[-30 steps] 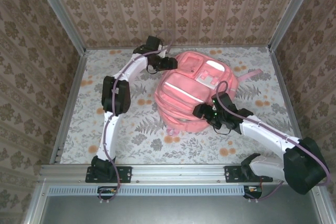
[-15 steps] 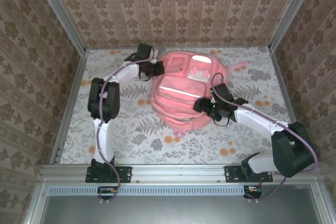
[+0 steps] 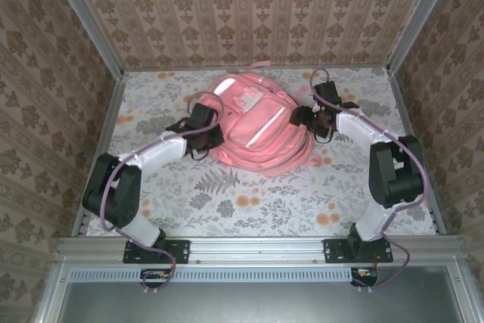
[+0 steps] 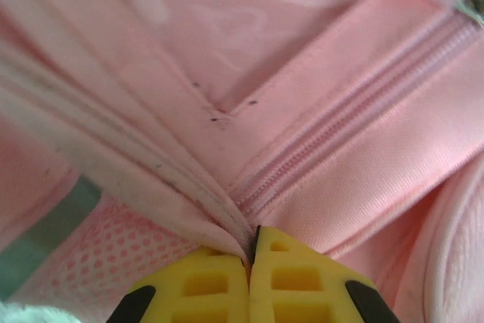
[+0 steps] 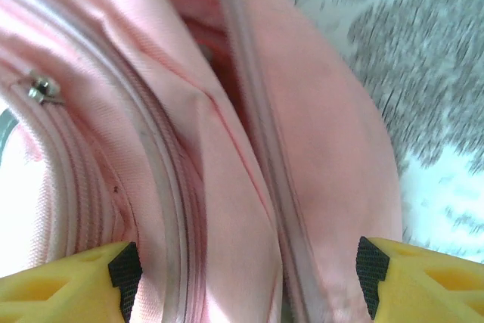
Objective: Pack the student bag
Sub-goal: Rotate the student bag at the center of the table, then zip the student bag at the center of the table.
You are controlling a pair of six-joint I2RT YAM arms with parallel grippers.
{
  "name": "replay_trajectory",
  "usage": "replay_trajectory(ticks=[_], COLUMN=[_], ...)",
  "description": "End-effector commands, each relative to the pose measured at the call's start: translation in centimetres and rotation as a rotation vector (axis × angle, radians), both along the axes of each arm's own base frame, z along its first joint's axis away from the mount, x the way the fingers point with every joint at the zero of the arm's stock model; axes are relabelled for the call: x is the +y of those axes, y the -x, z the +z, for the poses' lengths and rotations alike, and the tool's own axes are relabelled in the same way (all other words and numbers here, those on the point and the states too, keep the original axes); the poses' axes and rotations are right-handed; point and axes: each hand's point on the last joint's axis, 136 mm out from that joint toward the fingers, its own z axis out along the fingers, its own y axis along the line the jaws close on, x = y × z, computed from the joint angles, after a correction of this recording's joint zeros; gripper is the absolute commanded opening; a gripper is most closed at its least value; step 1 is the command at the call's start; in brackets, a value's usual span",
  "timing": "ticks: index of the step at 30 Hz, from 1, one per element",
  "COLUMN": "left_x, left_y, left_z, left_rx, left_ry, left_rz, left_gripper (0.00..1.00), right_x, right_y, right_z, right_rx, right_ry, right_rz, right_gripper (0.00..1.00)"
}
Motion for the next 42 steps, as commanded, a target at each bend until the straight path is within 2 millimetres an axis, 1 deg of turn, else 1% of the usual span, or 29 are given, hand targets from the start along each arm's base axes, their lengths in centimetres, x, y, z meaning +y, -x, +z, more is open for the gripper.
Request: replay_trajectory(ticks=[1, 2, 3, 5, 6, 9, 12, 14, 16, 17, 18, 20, 22, 24, 25, 27, 28, 29, 30, 33, 36, 38, 40, 41, 42], left_x=[-4.1, -5.3, -6.4, -8.2, -8.9, -9.6, -9.0, -7.9, -6.7, -5.9, -5.2, -4.1, -3.3, -3.3, -3.4, -4.3, -4.8, -5.1, -5.4, -6.4, -6.7, -6.8, -6.8, -6.5, -6.2], left_y=[4.9, 5.2, 5.3, 5.4, 5.3, 5.2, 5.9, 6.5, 7.4, 7.9, 8.4, 9.3, 9.9, 10.2, 10.2, 9.9, 9.7, 9.6, 9.4, 8.7, 7.8, 7.3, 6.8, 6.7, 6.5], left_z=[-0.4, -0.1, 0.3, 1.0, 1.5, 2.5, 2.9, 3.1, 3.3, 3.3, 3.4, 3.3, 2.8, 1.9, 1.3, 0.6, 0.2, -0.1, -0.5, -1.3, -2.1, -2.5, -2.7, -3.0, -3.0], left_rx=[0.088, 0.079, 0.072, 0.056, 0.045, 0.031, 0.034, 0.032, 0.034, 0.032, 0.029, 0.027, 0.031, 0.039, 0.045, 0.044, 0.044, 0.051, 0.058, 0.047, 0.033, 0.023, 0.006, 0.009, 0.003], left_ry=[0.072, 0.093, 0.098, 0.079, 0.063, 0.026, 0.034, 0.045, 0.056, 0.064, 0.078, 0.114, 0.157, 0.233, 0.274, 0.355, 0.389, 0.405, 0.421, 0.478, 0.493, 0.488, 0.471, 0.455, 0.441], left_rz=[-0.019, -0.023, -0.025, -0.049, -0.060, -0.078, -0.061, -0.029, 0.013, 0.042, 0.069, 0.124, 0.180, 0.229, 0.253, 0.270, 0.280, 0.287, 0.299, 0.314, 0.337, 0.349, 0.347, 0.359, 0.362], left_gripper=[0.00, 0.01, 0.08, 0.13, 0.18, 0.34, 0.49, 0.51, 0.52, 0.55, 0.55, 0.55, 0.57, 0.60, 0.63, 0.66, 0.71, 0.73, 0.77, 0.78, 0.77, 0.75, 0.64, 0.57, 0.45], right_x=[-0.2, -0.3, -0.3, -0.4, -0.4, -0.2, 0.2, 0.5, 1.1, 1.6, 1.8, 2.4, 3.6, 5.4, 6.1, 7.4, 7.9, 8.2, 8.6, 9.9, 11.1, 11.8, 12.3, 12.5, 12.7], right_y=[-3.0, -3.3, -3.5, -3.4, -3.1, -1.6, 0.7, 2.4, 4.1, 4.9, 5.8, 7.1, 8.2, 9.4, 9.9, 10.8, 11.2, 11.4, 11.7, 12.5, 13.6, 14.4, 15.3, 15.6, 16.0], right_z=[2.3, 2.8, 3.5, 4.7, 5.2, 6.5, 7.3, 7.7, 8.0, 7.9, 8.6, 9.0, 9.0, 9.3, 9.2, 9.1, 9.0, 8.8, 8.7, 8.3, 7.6, 7.0, 6.4, 6.1, 5.8], right_rx=[-0.073, -0.080, -0.093, -0.117, -0.128, -0.157, -0.179, -0.199, -0.219, -0.228, -0.258, -0.283, -0.311, -0.363, -0.386, -0.414, -0.420, -0.421, -0.421, -0.447, -0.485, -0.504, -0.508, -0.507, -0.505], right_ry=[0.028, 0.035, 0.037, 0.038, 0.038, 0.021, 0.016, 0.018, 0.015, 0.017, 0.025, 0.038, 0.041, 0.050, 0.058, 0.069, 0.081, 0.091, 0.100, 0.128, 0.127, 0.140, 0.154, 0.159, 0.165], right_rz=[0.016, 0.016, 0.019, 0.021, 0.021, 0.029, 0.052, 0.076, 0.105, 0.126, 0.144, 0.174, 0.220, 0.295, 0.321, 0.365, 0.381, 0.392, 0.408, 0.468, 0.536, 0.581, 0.613, 0.628, 0.643], right_gripper=[0.77, 0.77, 0.77, 0.77, 0.77, 0.77, 0.77, 0.77, 0.77, 0.77, 0.76, 0.76, 0.76, 0.75, 0.75, 0.74, 0.74, 0.74, 0.74, 0.75, 0.76, 0.76, 0.74, 0.72, 0.69])
